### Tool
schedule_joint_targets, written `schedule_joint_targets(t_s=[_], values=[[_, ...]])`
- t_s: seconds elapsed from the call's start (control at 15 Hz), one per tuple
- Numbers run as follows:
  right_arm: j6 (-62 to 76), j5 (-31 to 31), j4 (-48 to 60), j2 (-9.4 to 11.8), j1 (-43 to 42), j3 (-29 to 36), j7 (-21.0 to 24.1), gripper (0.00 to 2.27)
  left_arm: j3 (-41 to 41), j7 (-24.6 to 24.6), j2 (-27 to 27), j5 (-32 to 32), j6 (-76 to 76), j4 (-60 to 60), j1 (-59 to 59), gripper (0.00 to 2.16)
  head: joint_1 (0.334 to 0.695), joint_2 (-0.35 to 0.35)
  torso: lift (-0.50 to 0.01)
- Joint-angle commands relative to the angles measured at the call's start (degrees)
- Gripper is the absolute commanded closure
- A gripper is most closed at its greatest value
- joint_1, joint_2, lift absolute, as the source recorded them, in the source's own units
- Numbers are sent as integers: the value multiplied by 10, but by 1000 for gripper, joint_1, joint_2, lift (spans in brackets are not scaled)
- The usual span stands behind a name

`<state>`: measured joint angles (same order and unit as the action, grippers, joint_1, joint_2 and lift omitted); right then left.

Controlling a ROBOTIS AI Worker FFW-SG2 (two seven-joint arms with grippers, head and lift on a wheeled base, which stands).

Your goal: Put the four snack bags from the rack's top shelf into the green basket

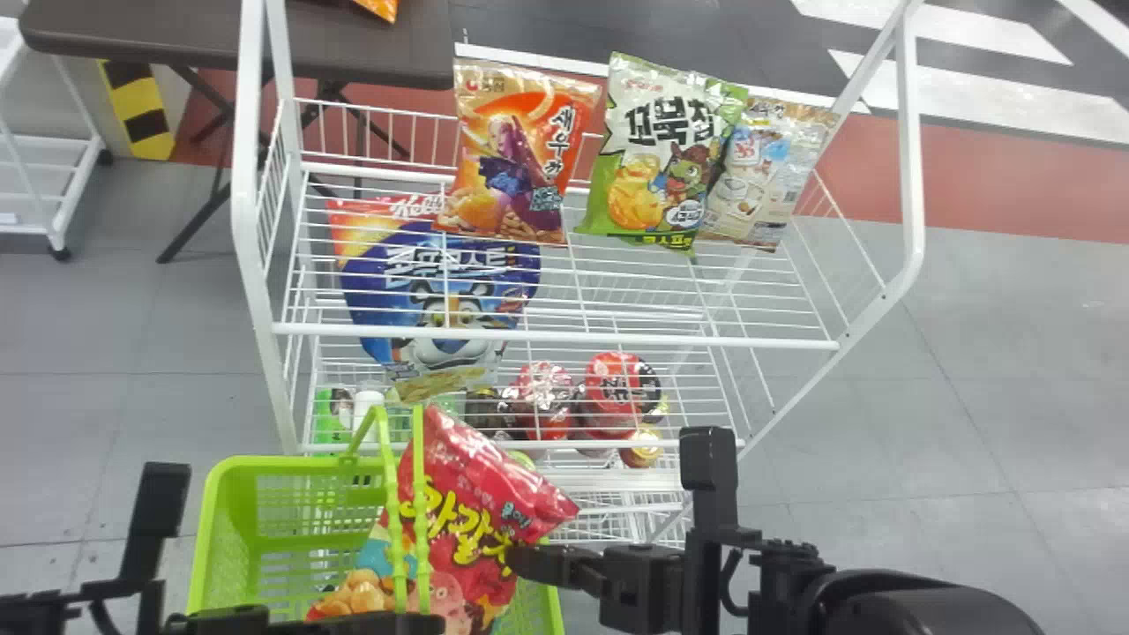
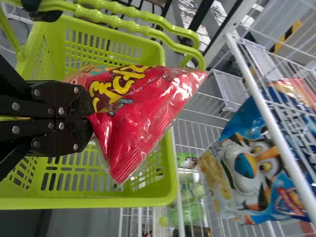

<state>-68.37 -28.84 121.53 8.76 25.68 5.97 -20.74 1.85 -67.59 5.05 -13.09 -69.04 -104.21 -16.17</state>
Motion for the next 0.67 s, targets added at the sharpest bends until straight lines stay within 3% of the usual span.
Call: schedule_joint_targets(t_s=[0.0, 0.13, 0.2, 0.27, 0.33, 0.6], values=[[2, 8, -29, 0, -13, -13, 0, 1946, 1, 0, 0, 0, 0, 0, 1, 2121, 695, -244, 0], [-3, 19, -52, 1, -32, -25, 0, 1882, 5, 1, 0, 2, 0, 1, 3, 2121, 695, -239, 0], [-14, 23, -72, 1, -47, -27, 0, 1291, 9, 1, 0, 3, 0, 1, 3, 2121, 695, -236, 0], [-47, 35, -89, 5, -67, -29, -1, 279, 10, 1, 0, 4, 0, 1, 3, 2121, 695, -236, 0], [-103, 52, -105, 6, -92, -26, -14, -2, 11, 1, 0, 5, 0, 1, 3, 2121, 695, -238, 0], [-110, 86, -80, 8, -102, -11, -46, 53, 10, 1, 0, 7, 0, 6, 4, 2121, 695, -288, 0]])
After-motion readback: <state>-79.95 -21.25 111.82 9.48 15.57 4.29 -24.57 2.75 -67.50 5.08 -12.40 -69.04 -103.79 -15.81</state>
